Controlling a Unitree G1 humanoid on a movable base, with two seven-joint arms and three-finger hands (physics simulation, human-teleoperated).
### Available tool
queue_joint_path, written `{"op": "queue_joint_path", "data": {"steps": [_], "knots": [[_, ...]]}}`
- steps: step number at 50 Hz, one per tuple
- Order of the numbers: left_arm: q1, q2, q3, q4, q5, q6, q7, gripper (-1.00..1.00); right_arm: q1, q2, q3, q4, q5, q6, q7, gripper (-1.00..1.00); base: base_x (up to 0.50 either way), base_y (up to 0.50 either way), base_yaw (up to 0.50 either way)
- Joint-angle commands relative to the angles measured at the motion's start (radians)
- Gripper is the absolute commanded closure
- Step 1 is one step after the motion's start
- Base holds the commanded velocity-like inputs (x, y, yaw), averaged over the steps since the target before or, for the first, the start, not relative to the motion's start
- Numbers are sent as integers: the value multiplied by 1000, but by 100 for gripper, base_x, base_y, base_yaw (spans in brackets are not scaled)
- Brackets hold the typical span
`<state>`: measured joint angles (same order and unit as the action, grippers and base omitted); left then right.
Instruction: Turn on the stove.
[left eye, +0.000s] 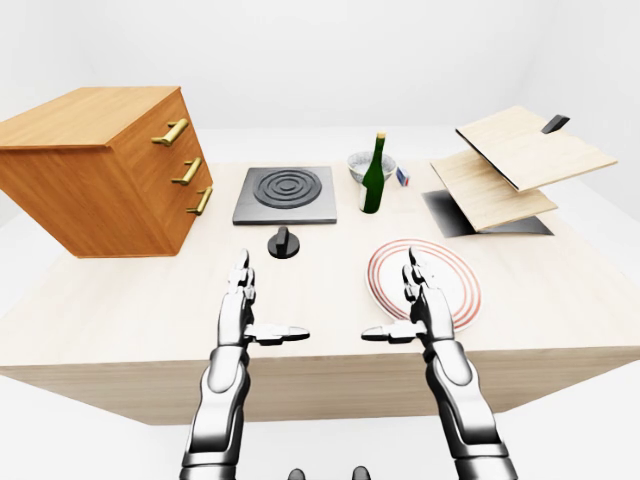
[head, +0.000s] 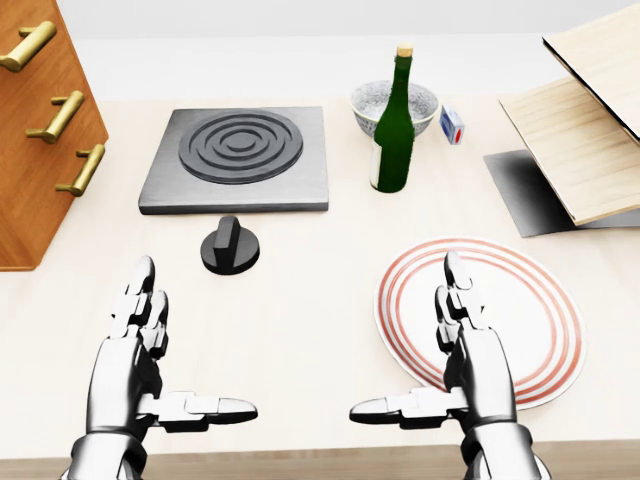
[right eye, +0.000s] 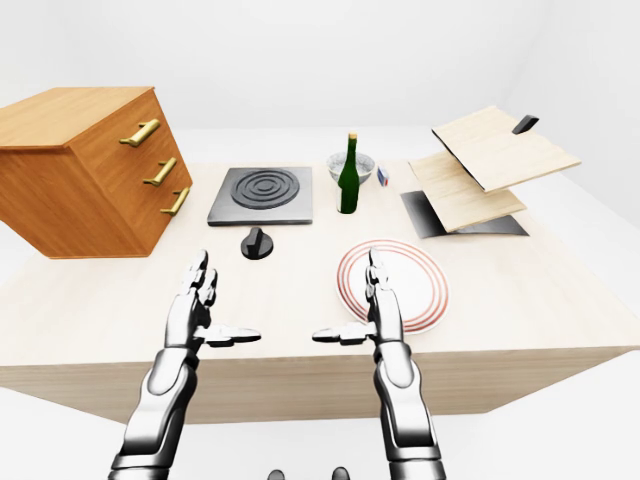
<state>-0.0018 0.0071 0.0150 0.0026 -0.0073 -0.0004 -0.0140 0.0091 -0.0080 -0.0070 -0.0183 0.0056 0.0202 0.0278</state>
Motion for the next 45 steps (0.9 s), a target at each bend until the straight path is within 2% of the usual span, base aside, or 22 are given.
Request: {"op": "queue_joint_path", "data": {"steps": [1, 9, 13, 38, 40, 44, 45], "knots": [[-9, 12, 24, 15, -11, -3, -21, -100, 9, -11, -10, -26, 3, 46, 52, -100, 0, 0, 0], [-3, 13, 25, 2, -14, 2, -23, -100, 5, -9, -13, -24, 8, 57, 59, -100, 2, 0, 0], [-7, 14, 27, 8, -15, 0, -24, -100, 1, -9, -14, -14, 8, 50, 59, -100, 27, 0, 0], [-1, 14, 28, -3, -16, 5, -25, -100, 14, -10, -18, -40, 16, 61, 67, -100, 40, 0, 0], [-2, 14, 28, -2, -16, 5, -25, -100, 12, -9, -19, -36, 17, 59, 66, -100, 42, 0, 0], [-6, 14, 30, 5, -17, 3, -24, -100, -3, -8, -24, 2, 9, 26, 45, -100, 11, 0, 0], [-6, 14, 30, 5, -16, 3, -24, -100, -6, -9, -25, 7, 9, 27, 43, -100, 0, 0, 0]]}}
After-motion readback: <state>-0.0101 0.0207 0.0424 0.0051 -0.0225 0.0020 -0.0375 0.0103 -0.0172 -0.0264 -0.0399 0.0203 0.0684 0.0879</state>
